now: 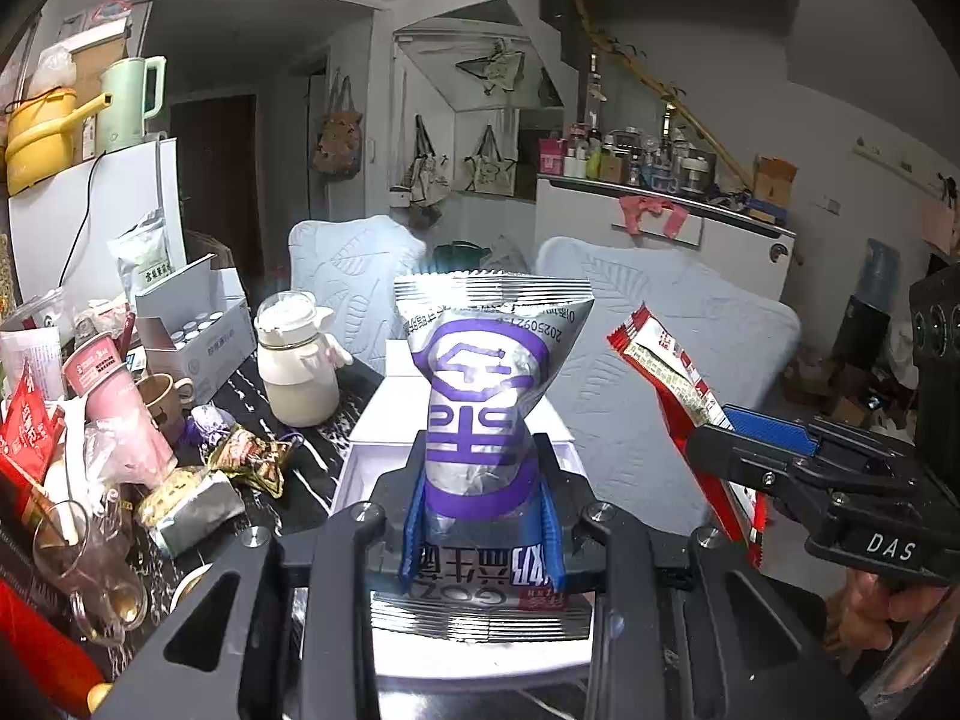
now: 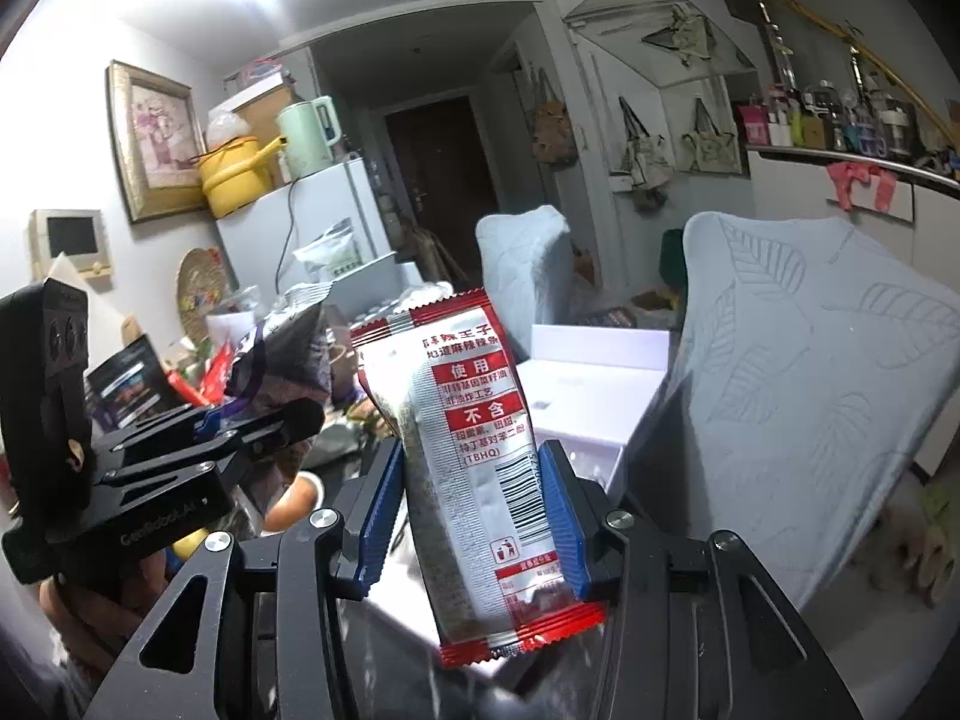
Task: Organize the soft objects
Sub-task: 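Carry the silver bag with the left gripper into the gift box while the right carries the red packet there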
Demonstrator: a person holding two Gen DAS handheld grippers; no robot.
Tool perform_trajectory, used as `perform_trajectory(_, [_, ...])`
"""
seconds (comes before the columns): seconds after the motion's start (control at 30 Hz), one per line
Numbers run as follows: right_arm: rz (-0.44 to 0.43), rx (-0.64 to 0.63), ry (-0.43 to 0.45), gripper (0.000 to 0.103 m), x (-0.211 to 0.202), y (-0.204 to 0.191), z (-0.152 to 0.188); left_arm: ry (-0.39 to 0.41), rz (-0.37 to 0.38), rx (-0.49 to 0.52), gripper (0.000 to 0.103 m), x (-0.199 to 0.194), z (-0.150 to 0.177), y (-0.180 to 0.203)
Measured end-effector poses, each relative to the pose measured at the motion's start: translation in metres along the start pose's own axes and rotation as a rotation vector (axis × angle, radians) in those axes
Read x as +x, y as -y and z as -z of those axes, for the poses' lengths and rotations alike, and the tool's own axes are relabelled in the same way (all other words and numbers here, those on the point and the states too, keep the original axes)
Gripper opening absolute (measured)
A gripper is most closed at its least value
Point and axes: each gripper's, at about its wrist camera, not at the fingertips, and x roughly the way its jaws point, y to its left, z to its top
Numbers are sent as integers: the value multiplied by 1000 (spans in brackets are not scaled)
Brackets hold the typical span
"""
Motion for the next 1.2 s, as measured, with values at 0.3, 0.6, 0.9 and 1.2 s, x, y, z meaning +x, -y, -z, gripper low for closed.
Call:
perform_trajectory(0.3, [-22, 28, -39, 45, 55, 3, -5, -72, -15, -44, 30, 48, 4, -26])
perform_trajectory(0.6, [28, 50, -113, 45, 92, 11, 17, -169, -30, -32, 30, 86, 21, -32])
perform_trajectory(0.9, [82, 97, -163, 45, 116, 27, 37, -274, -28, -3, 30, 123, 44, -27])
perform_trajectory(1.2, [137, 91, -182, 45, 134, 30, 51, -326, -47, -7, 30, 144, 56, -33])
